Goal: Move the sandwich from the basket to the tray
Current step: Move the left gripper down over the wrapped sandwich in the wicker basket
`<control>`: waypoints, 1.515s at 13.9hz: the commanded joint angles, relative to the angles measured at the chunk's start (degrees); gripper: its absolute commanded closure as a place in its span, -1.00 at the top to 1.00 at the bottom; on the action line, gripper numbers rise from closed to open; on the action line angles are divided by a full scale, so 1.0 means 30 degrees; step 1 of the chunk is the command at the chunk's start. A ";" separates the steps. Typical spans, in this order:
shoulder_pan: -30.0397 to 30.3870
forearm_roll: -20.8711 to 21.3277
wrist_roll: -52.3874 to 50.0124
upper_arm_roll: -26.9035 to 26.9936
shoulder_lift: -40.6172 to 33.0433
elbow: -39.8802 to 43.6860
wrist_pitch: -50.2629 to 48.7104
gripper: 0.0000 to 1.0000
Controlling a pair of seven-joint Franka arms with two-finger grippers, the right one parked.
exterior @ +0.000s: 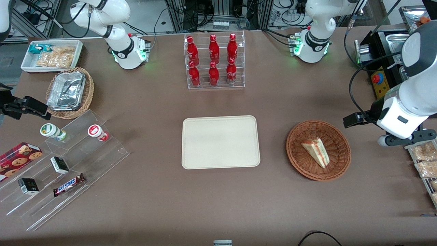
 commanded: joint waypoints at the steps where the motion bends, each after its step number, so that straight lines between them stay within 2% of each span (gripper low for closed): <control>1: -0.0043 -0.0016 0.0070 0.0005 0.0142 0.0040 -0.0295 1.00; 10: 0.0482 -0.0220 -0.0278 0.0152 0.0432 -0.0459 -0.0354 1.00; 12: 0.0426 -0.0045 -0.0367 0.0152 0.0523 -0.1275 -0.0238 1.00; 14: 0.0455 -0.0074 -0.1185 0.0152 0.1048 -0.2941 0.1480 1.00; 17: 0.0455 -0.0249 -0.4196 0.0152 0.0788 -0.6660 0.5991 1.00; 21: 0.0192 -0.0221 -0.7890 0.0093 0.1460 -0.7664 0.7115 1.00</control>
